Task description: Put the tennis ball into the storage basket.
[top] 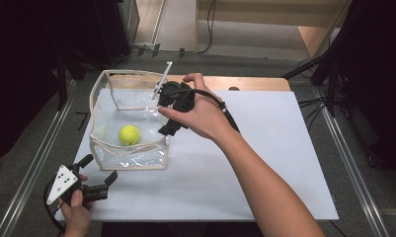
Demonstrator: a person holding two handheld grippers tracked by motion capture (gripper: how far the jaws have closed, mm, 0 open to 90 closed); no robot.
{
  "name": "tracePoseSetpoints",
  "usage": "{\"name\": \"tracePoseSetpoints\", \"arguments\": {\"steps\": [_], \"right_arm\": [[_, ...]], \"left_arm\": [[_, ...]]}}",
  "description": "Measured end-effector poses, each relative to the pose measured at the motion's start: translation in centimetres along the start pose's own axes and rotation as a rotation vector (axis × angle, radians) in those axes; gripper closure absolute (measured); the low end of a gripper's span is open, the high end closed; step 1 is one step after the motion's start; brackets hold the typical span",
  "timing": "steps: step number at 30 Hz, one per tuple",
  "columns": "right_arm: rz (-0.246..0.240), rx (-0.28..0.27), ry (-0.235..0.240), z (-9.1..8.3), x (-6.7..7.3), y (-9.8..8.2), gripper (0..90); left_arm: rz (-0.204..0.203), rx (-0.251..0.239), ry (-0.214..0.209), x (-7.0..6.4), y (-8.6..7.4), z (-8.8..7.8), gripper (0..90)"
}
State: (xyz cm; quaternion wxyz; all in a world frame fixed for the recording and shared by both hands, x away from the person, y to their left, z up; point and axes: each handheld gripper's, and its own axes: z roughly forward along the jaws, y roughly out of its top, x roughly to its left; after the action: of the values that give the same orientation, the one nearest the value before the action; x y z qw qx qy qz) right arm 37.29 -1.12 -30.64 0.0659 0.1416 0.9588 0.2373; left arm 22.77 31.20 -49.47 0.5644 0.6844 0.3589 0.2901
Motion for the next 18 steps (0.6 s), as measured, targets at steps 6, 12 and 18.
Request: {"name": "tracePoseSetpoints", "arguments": {"steps": [6,12,18], "right_arm": [[0.011,-0.005,0.002,0.0,-0.3,-0.8,0.0],[0.023,-0.006,0.002,0.2,-0.5,-1.5,0.0],[0.042,-0.002,-0.002,0.5,-0.8,-2.6,0.0]], "left_arm": [[-0.001,-0.003,-0.001,-0.1,0.0,0.1,0.0],[-0.001,-0.002,-0.001,-0.1,0.0,0.1,0.0],[0.004,0.002,0.0,-0.1,0.0,0.0,0.0]]}}
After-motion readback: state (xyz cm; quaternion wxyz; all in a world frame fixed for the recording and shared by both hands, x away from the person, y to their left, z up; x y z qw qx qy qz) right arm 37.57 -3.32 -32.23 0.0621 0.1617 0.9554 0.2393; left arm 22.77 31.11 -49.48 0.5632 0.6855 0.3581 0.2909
